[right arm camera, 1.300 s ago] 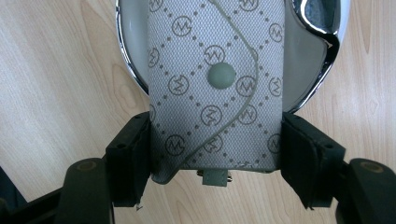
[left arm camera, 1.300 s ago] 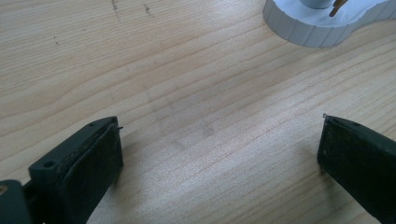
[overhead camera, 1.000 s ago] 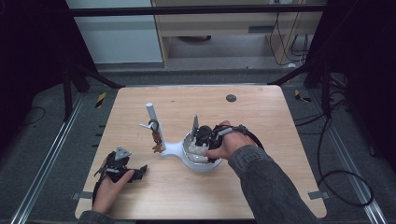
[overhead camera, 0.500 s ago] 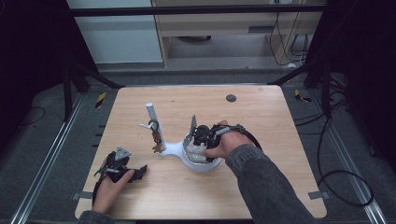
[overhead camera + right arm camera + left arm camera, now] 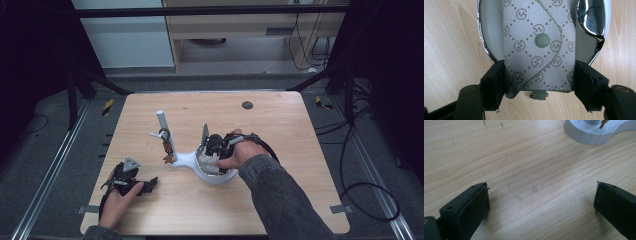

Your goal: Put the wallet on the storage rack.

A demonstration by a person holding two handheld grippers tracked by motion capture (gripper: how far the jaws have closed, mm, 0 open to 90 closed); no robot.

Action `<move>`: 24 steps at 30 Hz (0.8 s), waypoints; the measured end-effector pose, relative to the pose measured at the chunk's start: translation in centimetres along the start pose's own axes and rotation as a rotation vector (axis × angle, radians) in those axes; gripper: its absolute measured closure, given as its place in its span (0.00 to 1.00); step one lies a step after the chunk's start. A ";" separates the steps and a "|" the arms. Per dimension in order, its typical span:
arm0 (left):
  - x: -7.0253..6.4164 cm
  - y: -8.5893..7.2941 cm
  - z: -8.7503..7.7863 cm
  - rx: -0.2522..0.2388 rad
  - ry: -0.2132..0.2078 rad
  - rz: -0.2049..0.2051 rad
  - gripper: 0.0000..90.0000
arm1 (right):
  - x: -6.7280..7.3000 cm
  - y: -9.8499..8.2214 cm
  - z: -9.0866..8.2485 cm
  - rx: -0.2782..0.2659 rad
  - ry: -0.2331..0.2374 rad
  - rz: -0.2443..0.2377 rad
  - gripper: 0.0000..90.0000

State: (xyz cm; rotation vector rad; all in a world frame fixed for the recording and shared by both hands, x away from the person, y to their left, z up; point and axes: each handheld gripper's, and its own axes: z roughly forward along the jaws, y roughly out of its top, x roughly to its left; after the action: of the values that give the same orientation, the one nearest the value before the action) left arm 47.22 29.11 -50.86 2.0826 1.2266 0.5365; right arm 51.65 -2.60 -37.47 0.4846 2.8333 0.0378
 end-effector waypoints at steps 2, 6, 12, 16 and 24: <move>0.0 0.0 0.0 0.000 0.000 0.000 0.00 | 0.0 0.0 0.1 -0.005 -0.001 0.003 0.35; 0.0 0.0 0.0 0.000 0.000 0.001 0.00 | 0.0 0.0 0.2 -0.007 0.000 0.004 0.35; 0.0 0.0 0.0 0.000 0.000 0.001 0.00 | 0.0 0.0 0.5 -0.012 -0.002 0.008 0.35; 0.0 0.0 0.0 0.001 -0.001 0.002 0.00 | 0.0 0.0 0.6 -0.009 -0.002 0.010 0.35; 0.0 0.0 0.0 0.000 -0.001 0.003 0.00 | 0.1 0.2 0.7 -0.008 0.001 0.005 0.35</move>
State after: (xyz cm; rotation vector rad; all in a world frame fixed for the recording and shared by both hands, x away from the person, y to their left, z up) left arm 47.21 29.09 -50.86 2.0853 1.2228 0.5368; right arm 51.83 -2.36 -38.15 0.4903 2.8319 0.0507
